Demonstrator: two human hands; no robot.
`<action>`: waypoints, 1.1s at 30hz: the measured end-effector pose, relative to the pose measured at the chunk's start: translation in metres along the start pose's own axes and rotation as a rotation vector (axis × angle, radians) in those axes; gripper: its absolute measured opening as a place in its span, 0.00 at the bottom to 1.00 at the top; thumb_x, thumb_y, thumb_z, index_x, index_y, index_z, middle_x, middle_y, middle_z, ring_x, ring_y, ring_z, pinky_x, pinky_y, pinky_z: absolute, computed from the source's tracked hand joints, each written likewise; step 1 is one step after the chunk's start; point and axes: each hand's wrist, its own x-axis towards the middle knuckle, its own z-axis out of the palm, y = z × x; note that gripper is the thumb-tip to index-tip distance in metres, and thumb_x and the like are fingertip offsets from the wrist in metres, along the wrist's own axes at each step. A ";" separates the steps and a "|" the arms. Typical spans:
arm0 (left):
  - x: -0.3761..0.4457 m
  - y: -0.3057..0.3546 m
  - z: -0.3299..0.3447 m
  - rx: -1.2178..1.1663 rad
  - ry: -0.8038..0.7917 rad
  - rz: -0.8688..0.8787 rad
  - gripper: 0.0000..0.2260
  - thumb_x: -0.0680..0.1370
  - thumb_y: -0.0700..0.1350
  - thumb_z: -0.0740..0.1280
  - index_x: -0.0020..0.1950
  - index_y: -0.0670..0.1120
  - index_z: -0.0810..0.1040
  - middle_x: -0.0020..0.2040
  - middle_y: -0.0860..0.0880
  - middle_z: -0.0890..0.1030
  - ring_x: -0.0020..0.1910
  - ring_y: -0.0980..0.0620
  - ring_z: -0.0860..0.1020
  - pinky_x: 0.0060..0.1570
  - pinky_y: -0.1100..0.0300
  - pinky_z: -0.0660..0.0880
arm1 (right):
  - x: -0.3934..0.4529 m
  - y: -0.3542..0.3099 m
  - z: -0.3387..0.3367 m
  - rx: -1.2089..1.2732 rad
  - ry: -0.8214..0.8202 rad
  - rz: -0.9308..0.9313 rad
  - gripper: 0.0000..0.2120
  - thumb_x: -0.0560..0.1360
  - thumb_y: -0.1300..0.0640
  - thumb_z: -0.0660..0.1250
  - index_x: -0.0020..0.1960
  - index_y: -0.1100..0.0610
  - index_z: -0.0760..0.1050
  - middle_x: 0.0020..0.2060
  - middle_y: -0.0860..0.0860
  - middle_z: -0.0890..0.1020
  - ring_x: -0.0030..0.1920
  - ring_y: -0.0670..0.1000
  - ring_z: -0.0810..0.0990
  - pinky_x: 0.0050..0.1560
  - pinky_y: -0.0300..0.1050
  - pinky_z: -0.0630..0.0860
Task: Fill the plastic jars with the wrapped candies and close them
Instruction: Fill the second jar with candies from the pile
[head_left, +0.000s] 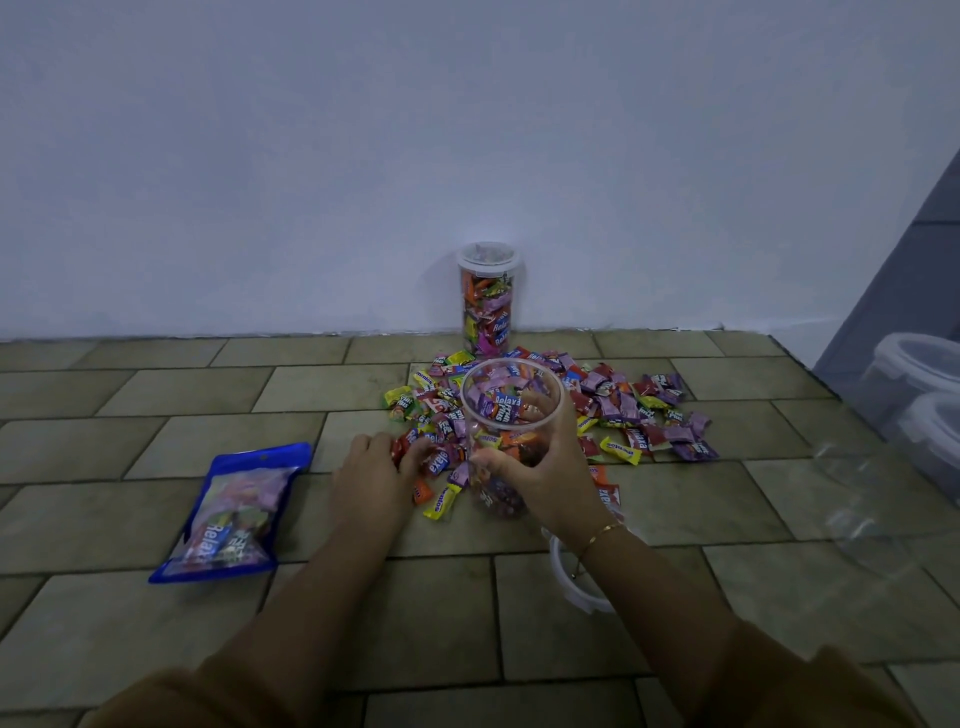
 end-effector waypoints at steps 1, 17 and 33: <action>-0.001 0.000 -0.001 -0.063 0.017 -0.014 0.24 0.76 0.64 0.55 0.52 0.45 0.75 0.45 0.50 0.70 0.46 0.47 0.75 0.47 0.52 0.72 | 0.000 0.000 0.000 -0.002 0.001 0.000 0.54 0.57 0.38 0.76 0.73 0.52 0.53 0.64 0.47 0.72 0.65 0.45 0.72 0.65 0.47 0.72; 0.018 0.053 -0.059 -1.077 0.229 -0.451 0.18 0.80 0.60 0.55 0.38 0.49 0.70 0.33 0.51 0.71 0.32 0.56 0.70 0.32 0.64 0.72 | 0.000 -0.001 -0.001 0.005 -0.009 -0.021 0.51 0.58 0.40 0.77 0.71 0.46 0.53 0.62 0.41 0.70 0.65 0.43 0.70 0.67 0.45 0.70; 0.033 0.142 -0.090 -1.501 0.091 -0.294 0.18 0.79 0.61 0.58 0.37 0.49 0.70 0.28 0.54 0.72 0.26 0.57 0.68 0.30 0.62 0.65 | -0.001 0.000 -0.002 0.008 -0.030 0.011 0.48 0.60 0.46 0.78 0.71 0.45 0.52 0.62 0.40 0.70 0.65 0.41 0.69 0.65 0.37 0.68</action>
